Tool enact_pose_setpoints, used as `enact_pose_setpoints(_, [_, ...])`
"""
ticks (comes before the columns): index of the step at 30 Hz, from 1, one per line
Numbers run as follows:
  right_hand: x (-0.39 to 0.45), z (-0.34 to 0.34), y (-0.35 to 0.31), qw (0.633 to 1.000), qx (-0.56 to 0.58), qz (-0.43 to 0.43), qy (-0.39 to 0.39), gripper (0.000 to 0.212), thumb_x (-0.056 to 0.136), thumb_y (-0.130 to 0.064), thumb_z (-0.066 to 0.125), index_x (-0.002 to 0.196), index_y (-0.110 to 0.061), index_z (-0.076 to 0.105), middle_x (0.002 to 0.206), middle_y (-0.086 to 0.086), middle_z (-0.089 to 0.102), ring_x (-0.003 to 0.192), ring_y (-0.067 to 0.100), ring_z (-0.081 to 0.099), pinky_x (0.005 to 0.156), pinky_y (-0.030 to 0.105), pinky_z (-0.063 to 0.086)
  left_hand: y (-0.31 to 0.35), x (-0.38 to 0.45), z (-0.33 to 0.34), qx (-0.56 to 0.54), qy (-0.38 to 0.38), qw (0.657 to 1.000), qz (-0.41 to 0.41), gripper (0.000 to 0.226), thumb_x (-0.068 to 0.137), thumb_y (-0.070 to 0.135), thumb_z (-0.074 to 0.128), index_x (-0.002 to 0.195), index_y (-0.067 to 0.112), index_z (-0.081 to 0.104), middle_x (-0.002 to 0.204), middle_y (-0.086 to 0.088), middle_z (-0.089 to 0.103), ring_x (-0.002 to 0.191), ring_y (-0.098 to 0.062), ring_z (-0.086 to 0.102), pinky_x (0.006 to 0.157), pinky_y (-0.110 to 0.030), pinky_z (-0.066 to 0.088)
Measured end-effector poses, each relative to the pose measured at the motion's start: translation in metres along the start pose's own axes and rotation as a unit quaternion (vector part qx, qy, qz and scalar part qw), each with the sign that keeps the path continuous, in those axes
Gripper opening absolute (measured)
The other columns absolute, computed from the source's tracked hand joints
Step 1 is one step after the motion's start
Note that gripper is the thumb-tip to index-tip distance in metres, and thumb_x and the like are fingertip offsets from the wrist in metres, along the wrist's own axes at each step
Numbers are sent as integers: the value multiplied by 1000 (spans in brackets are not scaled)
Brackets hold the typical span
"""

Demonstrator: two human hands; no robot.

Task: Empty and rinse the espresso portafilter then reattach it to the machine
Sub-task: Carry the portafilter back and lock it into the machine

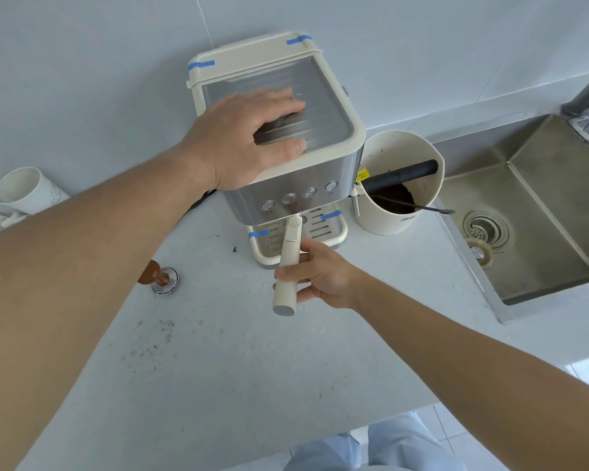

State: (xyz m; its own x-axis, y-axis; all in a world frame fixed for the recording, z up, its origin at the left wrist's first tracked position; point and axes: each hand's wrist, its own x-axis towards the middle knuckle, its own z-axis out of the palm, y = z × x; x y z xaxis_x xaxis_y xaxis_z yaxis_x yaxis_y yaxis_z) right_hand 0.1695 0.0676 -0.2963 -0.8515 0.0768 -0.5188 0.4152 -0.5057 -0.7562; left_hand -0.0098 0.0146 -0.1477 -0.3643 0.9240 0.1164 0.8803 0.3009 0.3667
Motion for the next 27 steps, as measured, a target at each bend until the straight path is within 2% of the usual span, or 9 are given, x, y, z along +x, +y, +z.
enact_pose_setpoints(2, [5,4,-2,1000,3,-9,7,50,83,2,73,124,-19,54,108,6,62,100,33,65,78,48,60,1,-1,0,-2,0,1000,-4,63,82,60,51,141,39,46,157,11,35,145,-4,25,115,-29,13])
enact_pose_setpoints(5, [13,9,-5,999,22,-22,18,50,83,1,74,125,-16,53,109,7,62,101,33,65,75,47,60,2,-1,0,-8,-1,1000,-8,63,82,59,51,141,38,46,157,10,35,145,-3,25,114,-27,10])
enact_pose_setpoints(10, [26,24,-1,996,58,-51,47,54,81,0,77,128,-7,52,103,8,62,90,26,66,72,47,62,3,-2,-1,-3,-7,1000,-6,65,81,61,48,141,37,46,157,9,35,145,-4,25,116,-31,11])
enact_pose_setpoints(16, [40,41,-3,988,117,-75,69,40,81,1,77,112,-11,55,105,9,62,91,24,66,68,43,63,4,-2,-2,-9,-7,1000,-8,71,77,66,44,141,35,48,156,7,37,145,-5,27,119,-36,14])
enact_pose_setpoints(19, [46,44,-3,986,116,-81,89,39,79,0,78,108,-13,55,109,11,63,94,25,67,70,45,63,5,-3,-2,-8,-6,1000,-11,72,76,66,43,141,36,47,156,9,37,145,-4,27,118,-33,12])
enact_pose_setpoints(23, [52,46,-4,983,112,-88,117,36,78,-1,80,99,-16,55,108,12,63,97,27,66,70,46,63,5,-3,-2,-9,-9,1000,-17,71,77,67,43,141,38,46,156,11,36,145,-4,26,120,-39,12])
enact_pose_setpoints(27, [54,52,-5,978,131,-91,135,36,77,-2,81,99,-15,55,113,17,64,106,33,67,71,46,63,4,-3,-2,-10,-6,1000,-20,69,77,67,44,140,38,47,156,12,36,145,-3,26,120,-42,14])
